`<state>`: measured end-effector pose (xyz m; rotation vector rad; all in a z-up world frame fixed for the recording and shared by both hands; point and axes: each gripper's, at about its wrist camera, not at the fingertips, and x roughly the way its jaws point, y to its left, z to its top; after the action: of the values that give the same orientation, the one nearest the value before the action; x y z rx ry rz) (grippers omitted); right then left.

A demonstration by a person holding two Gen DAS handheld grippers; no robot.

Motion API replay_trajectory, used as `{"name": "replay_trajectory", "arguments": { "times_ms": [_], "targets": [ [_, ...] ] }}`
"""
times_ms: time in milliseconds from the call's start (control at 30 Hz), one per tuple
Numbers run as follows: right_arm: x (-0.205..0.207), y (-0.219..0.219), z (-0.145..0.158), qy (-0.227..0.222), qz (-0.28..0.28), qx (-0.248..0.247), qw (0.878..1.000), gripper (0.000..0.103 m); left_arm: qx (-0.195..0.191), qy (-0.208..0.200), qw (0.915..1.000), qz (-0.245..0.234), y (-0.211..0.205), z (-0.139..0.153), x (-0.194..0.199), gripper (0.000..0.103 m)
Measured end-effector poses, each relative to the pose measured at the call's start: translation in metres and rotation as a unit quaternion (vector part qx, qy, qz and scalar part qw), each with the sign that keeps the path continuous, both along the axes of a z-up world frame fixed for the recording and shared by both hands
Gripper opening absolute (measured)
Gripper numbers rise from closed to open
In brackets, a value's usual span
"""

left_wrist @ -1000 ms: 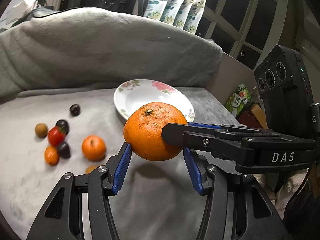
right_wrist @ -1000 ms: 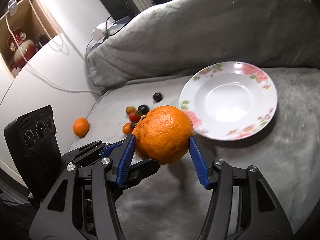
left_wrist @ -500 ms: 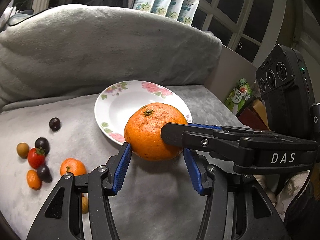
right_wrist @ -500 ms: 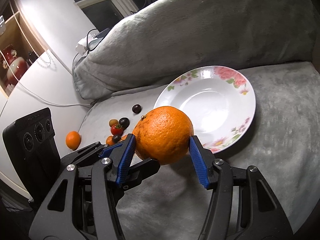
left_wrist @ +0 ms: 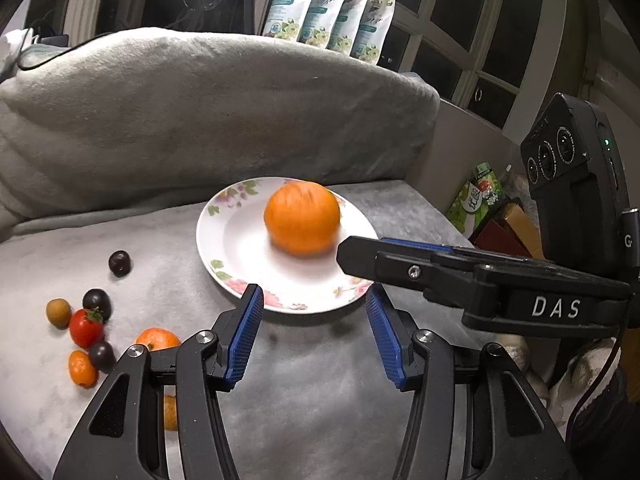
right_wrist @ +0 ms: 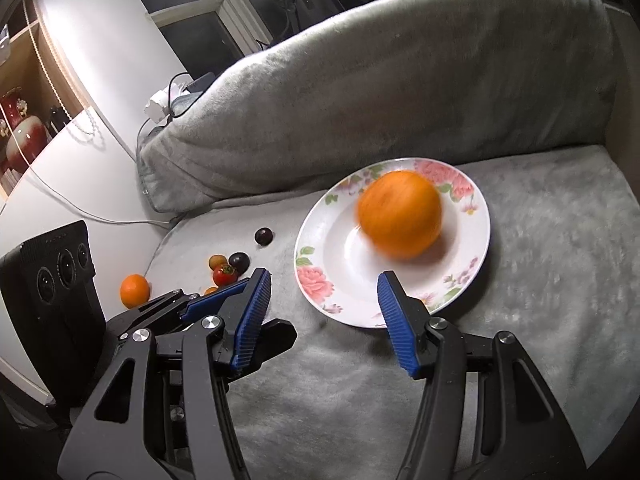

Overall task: Organize fruits
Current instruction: 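Lower the orange onto the plate and open the right gripper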

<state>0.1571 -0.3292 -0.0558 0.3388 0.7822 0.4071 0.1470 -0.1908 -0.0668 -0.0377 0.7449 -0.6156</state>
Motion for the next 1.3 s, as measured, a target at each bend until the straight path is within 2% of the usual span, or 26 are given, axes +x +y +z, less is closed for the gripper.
{"name": "replay_trajectory", "arguments": {
  "times_ms": [100,233,667,933,1300],
  "targets": [
    [-0.007,0.003,0.005,-0.009,-0.003,-0.013,1.0,0.059,0.002,-0.005,1.0,0.001,0.005,0.002,-0.005,0.053],
    [-0.015,0.004,0.008,-0.018,-0.01,-0.018,1.0,0.069,-0.002,-0.005,1.0,0.006,0.014,0.005,-0.011,0.053],
    [-0.042,0.02,0.013,-0.031,-0.012,-0.034,0.999,0.069,-0.024,-0.026,0.999,0.028,0.056,0.01,-0.042,0.053],
    [-0.058,0.041,0.007,-0.05,0.014,-0.059,0.997,0.069,-0.012,-0.019,0.9969,0.075,0.104,0.0,-0.055,0.053],
    [-0.058,0.072,-0.004,-0.038,0.049,-0.081,0.995,0.069,-0.016,0.004,0.9906,0.136,0.158,-0.02,-0.056,0.053]
  ]
}}
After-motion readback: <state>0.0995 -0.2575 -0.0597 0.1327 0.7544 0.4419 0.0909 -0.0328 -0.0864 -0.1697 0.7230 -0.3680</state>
